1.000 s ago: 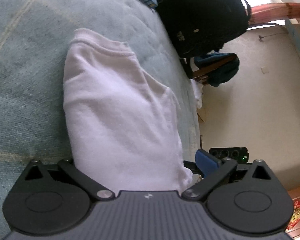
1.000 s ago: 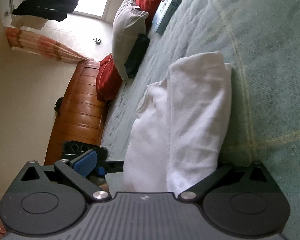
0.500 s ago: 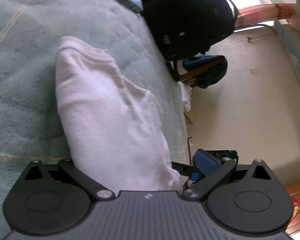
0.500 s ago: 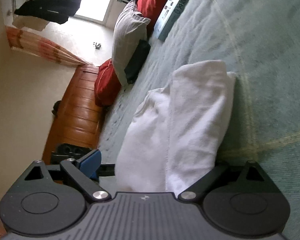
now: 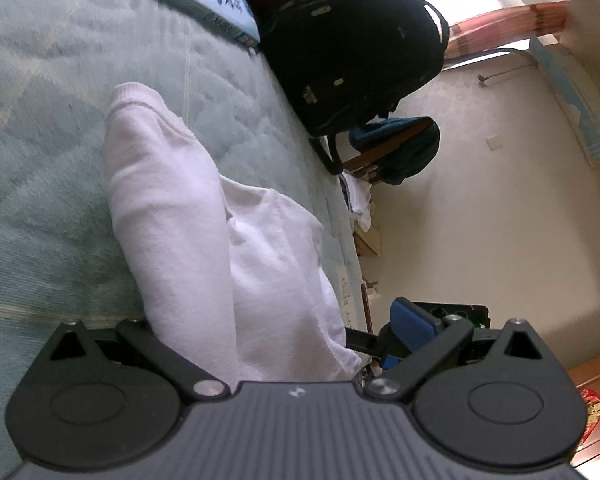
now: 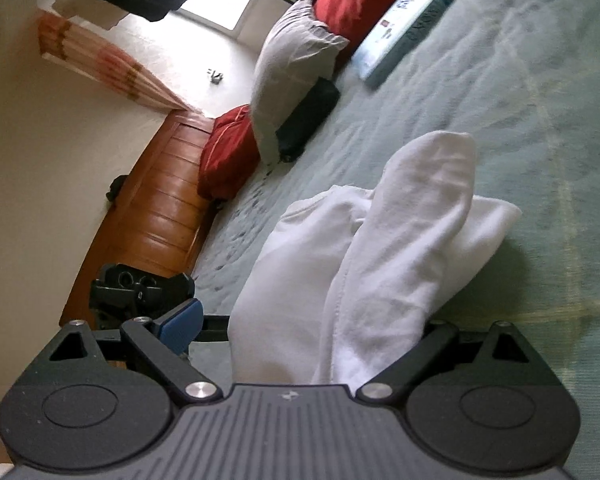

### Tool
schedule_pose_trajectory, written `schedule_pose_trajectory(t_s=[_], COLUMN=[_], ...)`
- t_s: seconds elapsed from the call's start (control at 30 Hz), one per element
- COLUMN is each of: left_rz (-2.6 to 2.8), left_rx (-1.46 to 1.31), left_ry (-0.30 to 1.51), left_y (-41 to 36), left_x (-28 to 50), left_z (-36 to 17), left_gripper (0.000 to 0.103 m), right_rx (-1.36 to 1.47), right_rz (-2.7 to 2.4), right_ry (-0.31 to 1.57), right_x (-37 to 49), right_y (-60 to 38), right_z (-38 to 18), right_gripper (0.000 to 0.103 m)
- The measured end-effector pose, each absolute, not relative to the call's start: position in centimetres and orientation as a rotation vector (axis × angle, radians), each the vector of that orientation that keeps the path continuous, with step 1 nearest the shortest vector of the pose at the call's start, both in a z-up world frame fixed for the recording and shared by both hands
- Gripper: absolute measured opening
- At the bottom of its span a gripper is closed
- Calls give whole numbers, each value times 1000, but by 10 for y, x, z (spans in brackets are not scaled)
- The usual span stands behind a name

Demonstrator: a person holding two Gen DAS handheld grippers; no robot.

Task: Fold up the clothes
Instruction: 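Lift the hem with both grippers and fold it toward the collar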

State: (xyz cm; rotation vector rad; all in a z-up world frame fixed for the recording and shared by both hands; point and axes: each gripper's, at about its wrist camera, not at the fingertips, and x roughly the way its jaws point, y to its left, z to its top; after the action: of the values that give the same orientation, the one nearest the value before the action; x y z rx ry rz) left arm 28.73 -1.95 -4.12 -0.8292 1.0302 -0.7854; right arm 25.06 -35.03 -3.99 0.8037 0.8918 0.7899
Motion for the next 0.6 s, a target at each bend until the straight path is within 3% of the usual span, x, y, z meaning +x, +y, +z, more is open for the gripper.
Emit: schedule_pose_trajectory(t_s=[0.6], left_rz=[-649], left_rx=[-869], left_ry=[907], left_y=[118], left_x=[261], left_z=[-12], left_gripper=[100], right_rx=[725], right_rz=[882], right_ry=[945], right_x=[278], right_y=[-213], right_z=[-7], right_gripper=[97])
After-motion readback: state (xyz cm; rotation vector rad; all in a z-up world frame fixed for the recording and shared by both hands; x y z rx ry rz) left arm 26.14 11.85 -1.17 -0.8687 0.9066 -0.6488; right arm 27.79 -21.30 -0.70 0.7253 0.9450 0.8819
